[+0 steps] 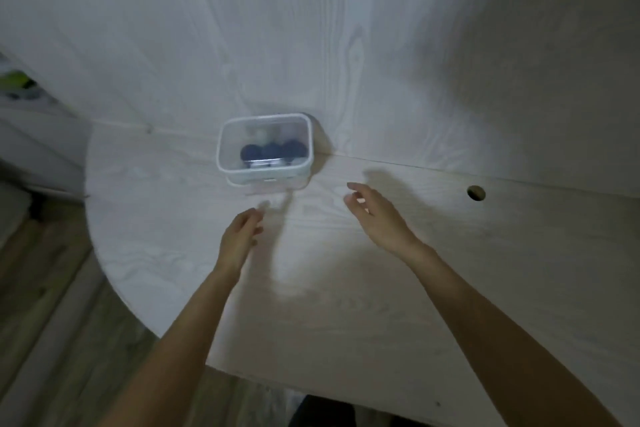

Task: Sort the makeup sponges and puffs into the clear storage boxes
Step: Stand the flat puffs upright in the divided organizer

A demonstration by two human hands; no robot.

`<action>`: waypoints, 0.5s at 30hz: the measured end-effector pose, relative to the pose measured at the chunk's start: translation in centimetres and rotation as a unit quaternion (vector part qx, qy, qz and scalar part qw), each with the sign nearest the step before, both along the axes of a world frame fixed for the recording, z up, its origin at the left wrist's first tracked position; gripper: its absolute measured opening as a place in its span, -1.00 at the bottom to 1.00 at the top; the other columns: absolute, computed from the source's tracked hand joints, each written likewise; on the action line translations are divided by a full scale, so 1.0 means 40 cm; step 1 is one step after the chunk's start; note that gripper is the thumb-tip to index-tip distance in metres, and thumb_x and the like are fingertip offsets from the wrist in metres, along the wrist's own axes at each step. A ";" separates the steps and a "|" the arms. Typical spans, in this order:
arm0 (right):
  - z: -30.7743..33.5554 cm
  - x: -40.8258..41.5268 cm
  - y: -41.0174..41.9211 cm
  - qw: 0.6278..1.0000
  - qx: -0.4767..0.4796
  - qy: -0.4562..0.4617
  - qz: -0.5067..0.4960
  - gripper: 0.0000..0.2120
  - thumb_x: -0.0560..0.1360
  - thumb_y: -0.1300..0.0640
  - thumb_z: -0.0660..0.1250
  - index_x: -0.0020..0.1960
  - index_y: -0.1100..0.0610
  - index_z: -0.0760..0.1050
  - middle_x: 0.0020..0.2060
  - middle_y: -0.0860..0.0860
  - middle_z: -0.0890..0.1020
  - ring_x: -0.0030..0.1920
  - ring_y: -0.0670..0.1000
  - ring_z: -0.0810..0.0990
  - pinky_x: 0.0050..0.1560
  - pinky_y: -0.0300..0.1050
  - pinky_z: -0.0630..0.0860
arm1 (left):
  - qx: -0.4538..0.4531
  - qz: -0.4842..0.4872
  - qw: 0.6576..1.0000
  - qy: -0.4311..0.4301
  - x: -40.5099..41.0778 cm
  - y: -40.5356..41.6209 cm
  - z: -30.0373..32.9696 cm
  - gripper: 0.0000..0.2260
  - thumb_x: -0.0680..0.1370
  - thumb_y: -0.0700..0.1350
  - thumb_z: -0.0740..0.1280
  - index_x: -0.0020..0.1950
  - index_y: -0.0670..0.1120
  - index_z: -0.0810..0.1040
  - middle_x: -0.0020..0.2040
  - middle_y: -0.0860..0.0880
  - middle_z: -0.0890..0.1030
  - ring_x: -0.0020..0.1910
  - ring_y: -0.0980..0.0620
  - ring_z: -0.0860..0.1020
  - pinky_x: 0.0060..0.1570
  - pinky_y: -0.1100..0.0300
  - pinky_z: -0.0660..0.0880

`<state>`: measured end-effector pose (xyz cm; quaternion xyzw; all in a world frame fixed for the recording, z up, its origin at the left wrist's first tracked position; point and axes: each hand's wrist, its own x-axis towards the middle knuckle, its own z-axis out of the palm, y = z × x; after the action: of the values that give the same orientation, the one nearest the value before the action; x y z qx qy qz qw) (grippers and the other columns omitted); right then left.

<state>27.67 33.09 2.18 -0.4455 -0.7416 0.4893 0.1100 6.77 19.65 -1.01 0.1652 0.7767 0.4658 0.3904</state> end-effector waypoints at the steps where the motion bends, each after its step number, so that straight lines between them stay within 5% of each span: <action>1: 0.003 -0.057 0.012 1.000 -0.011 0.017 -0.013 -0.56 0.58 -0.13 0.11 0.41 0.00 0.27 0.31 0.04 0.41 0.28 0.03 0.42 0.27 -0.05 0.36 | 0.010 0.019 1.000 -0.005 -0.042 0.002 0.007 -0.55 0.56 0.11 0.23 0.37 -0.09 0.37 0.23 -0.05 0.52 0.10 0.00 0.53 0.08 0.10 0.44; 5: 0.025 -0.238 0.047 0.992 -0.045 0.095 -0.073 -0.56 0.61 -0.03 0.10 0.42 0.14 0.24 0.27 0.01 0.42 0.27 -0.01 0.40 0.14 -0.28 0.26 | 0.077 0.043 0.995 -0.052 -0.173 0.039 0.036 -0.45 0.58 0.15 0.15 0.50 -0.06 0.14 0.41 -0.04 0.33 0.33 -0.03 0.37 0.33 0.00 0.31; 8: 0.009 -0.318 0.069 0.989 -0.052 0.097 -0.104 -0.56 0.61 -0.01 0.13 0.41 0.16 0.23 0.29 0.05 0.44 0.25 0.03 0.42 0.11 -0.22 0.27 | 0.098 -0.001 0.993 -0.063 -0.223 0.093 0.055 -0.46 0.58 0.16 0.12 0.50 -0.03 0.16 0.42 0.00 0.34 0.34 0.00 0.36 0.35 0.01 0.27; 15: -0.020 -0.361 0.080 0.981 -0.069 0.124 -0.135 -0.63 0.60 0.10 0.13 0.40 0.09 0.27 0.21 -0.07 0.45 0.22 0.00 0.43 0.25 -0.11 0.33 | 0.129 -0.029 0.989 -0.070 -0.232 0.139 0.053 -0.71 0.56 -0.06 0.27 0.25 0.09 0.33 0.11 0.08 0.55 0.03 0.14 0.54 -0.03 0.28 0.46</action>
<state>13.23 36.31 1.37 -0.4843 -0.6197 0.5710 0.2354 -2.49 25.22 1.10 0.2042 0.6757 0.5612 0.4323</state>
